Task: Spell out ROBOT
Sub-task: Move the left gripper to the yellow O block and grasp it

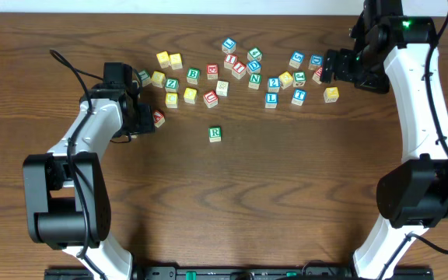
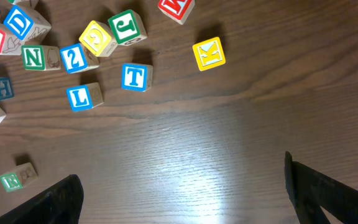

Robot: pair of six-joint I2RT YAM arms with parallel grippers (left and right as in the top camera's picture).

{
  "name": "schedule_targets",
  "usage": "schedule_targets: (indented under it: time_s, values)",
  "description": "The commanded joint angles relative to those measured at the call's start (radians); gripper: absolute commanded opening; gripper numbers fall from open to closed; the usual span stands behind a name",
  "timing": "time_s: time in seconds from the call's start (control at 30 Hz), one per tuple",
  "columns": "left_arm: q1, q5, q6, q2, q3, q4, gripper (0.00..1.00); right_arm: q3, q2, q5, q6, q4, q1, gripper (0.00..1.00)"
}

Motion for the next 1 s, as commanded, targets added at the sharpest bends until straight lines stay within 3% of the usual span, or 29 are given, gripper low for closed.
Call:
schedule_targets:
  time_s: [0.0,0.23,0.37,0.6,0.97]
  values:
    - [0.002,0.006,0.013,0.016,-0.005,-0.005,0.63,0.011,-0.001,0.008,0.0,-0.001,0.004,0.99]
    - [0.002,0.006,0.044,-0.08,0.026,-0.032,0.63,0.011,-0.001,0.007,0.0,0.006,0.004,0.99]
    - [0.002,0.005,0.104,-0.056,0.018,-0.021,0.63,0.011,-0.001,0.007,0.0,0.012,0.004,0.99]
    - [0.011,-0.064,0.098,-0.002,0.018,0.0,0.63,0.011,-0.001,0.007,0.0,0.01,0.004,0.99]
    - [0.026,-0.032,0.095,0.042,0.016,0.013,0.63,0.011,-0.001,0.007,0.0,0.01,0.004,0.99]
